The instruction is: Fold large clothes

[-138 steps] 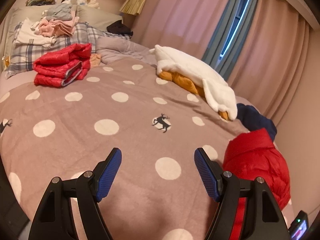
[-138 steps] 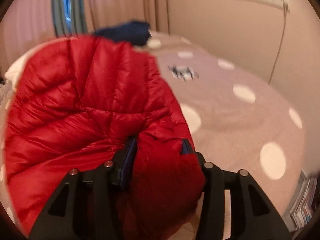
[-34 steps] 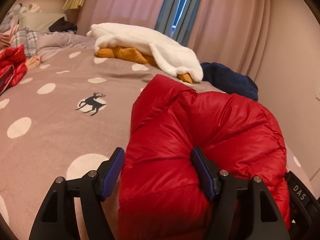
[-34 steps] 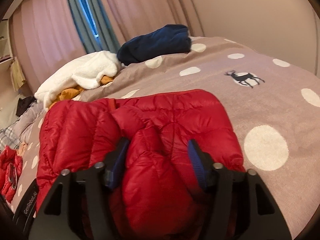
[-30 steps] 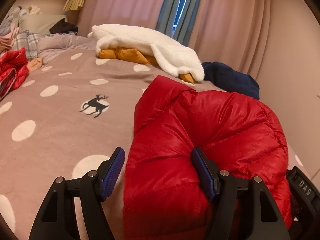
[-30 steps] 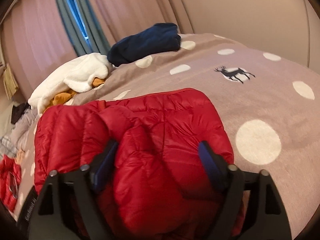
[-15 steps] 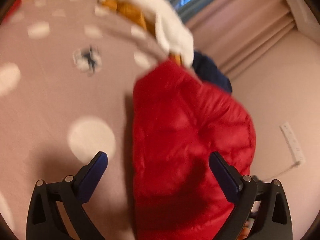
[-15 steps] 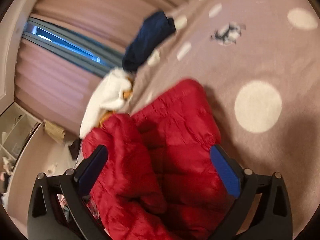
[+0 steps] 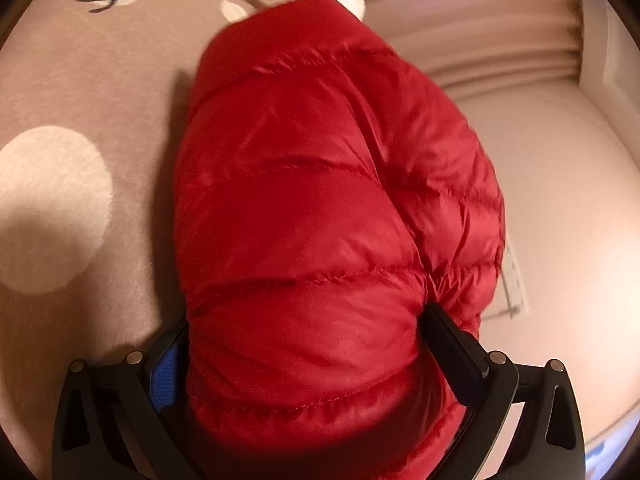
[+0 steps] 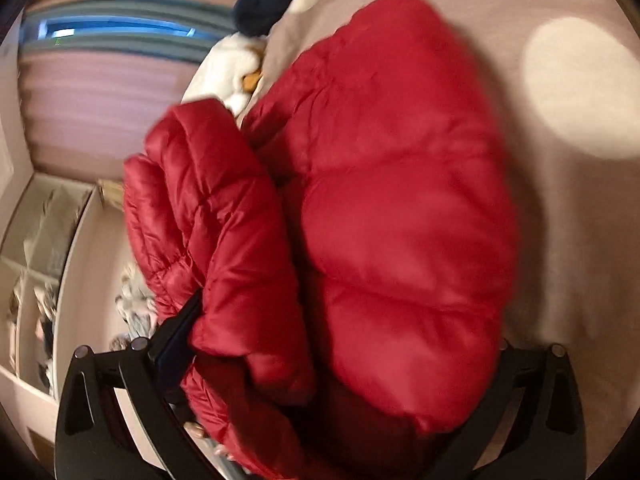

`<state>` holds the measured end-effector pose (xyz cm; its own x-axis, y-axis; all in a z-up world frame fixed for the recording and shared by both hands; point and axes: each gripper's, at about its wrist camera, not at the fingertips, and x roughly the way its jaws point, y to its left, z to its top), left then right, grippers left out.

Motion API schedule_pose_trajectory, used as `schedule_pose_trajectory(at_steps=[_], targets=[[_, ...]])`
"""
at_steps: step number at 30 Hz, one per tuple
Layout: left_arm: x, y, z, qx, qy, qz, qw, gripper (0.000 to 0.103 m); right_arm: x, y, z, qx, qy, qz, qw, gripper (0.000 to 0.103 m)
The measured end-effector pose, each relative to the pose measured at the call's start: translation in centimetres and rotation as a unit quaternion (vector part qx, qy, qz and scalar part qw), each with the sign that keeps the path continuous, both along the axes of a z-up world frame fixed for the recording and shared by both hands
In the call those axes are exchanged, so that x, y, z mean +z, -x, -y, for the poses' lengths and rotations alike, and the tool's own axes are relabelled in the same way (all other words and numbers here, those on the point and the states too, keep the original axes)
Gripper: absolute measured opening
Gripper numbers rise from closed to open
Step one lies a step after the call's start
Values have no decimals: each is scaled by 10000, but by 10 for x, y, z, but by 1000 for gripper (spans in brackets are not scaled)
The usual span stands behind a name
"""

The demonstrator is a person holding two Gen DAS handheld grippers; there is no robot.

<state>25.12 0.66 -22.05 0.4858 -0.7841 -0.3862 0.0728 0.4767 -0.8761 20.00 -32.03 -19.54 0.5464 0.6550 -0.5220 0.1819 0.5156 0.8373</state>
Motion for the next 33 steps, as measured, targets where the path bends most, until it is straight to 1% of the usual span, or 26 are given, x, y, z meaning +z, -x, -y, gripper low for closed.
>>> schedule_pose_trajectory(at_steps=[2,6,8,11,13,14,16,19,21,23,24,27,30,31,33], targets=[[-1,-1,4,-1,24,34,10000,102,-2,2,3,-222,-105,20,9997,103],[-4,1,13,154,-32,87,9998,102,-1,5,-1,-195,89,207,9996,103],[-5,3,19,267,-108,103,9995,101,0,8,0,-340,234,267,9988,98],[-1,9,29,446,-374,83,9983,96,1,14,3,-539,331,327,9975,89],[4,12,37,590,-576,50,9966,95,1,19,10,-591,266,362,9972,79],[6,13,41,632,-639,40,9959,95,0,20,13,-627,180,364,9972,76],[15,17,51,741,-885,87,9933,94,0,25,17,-649,-23,412,9970,70],[35,27,66,855,-1263,282,9879,90,3,29,17,-590,-107,510,9969,68],[53,31,77,905,-1581,544,9818,89,7,26,15,-548,-158,615,9965,67],[68,39,89,921,-1797,838,9758,89,12,30,14,-503,-290,733,9956,67],[72,46,95,889,-1826,901,9750,89,15,29,13,-483,-342,801,9950,67],[81,51,101,807,-1767,962,9762,89,33,33,10,-330,-496,1195,9910,67],[93,58,107,789,-1728,1045,9762,89,50,37,6,-122,-503,1515,9871,67],[98,69,103,793,-1747,1113,9751,89,54,37,3,-61,-505,1581,9861,67],[104,76,105,819,-1774,1218,9731,89,60,39,1,-12,-555,1643,9848,67]])
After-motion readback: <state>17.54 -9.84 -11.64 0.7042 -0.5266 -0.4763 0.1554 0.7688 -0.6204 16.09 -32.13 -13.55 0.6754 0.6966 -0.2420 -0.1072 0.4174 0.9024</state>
